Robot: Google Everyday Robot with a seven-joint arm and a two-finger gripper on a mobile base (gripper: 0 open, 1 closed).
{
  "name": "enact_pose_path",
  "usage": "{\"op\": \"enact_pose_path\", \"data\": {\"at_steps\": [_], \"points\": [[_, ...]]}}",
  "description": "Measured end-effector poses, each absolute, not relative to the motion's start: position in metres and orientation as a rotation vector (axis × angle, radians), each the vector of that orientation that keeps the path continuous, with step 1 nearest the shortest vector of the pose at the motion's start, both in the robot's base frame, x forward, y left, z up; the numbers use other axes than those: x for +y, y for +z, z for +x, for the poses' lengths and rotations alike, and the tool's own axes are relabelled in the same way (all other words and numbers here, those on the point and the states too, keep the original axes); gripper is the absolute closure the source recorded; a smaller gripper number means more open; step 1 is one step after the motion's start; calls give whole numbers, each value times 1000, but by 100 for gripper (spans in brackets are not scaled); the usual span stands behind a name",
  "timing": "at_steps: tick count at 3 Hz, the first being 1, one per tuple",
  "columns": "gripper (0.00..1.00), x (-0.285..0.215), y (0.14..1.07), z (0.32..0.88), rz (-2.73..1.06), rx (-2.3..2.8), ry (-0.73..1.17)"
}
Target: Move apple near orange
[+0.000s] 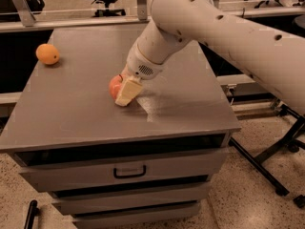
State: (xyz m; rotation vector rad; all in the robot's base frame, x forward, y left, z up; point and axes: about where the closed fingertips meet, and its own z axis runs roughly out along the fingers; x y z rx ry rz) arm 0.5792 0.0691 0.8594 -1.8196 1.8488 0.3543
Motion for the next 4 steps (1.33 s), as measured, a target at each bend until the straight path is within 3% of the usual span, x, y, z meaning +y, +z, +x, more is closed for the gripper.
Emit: {"op": "enact_pose_path", "data": {"at_steps": [1,2,4], "points": [[85,70,859,579,-1823,1848,356],[100,71,858,578,-1826,1847,357],[100,99,877,633,-1879,1763,292]]}}
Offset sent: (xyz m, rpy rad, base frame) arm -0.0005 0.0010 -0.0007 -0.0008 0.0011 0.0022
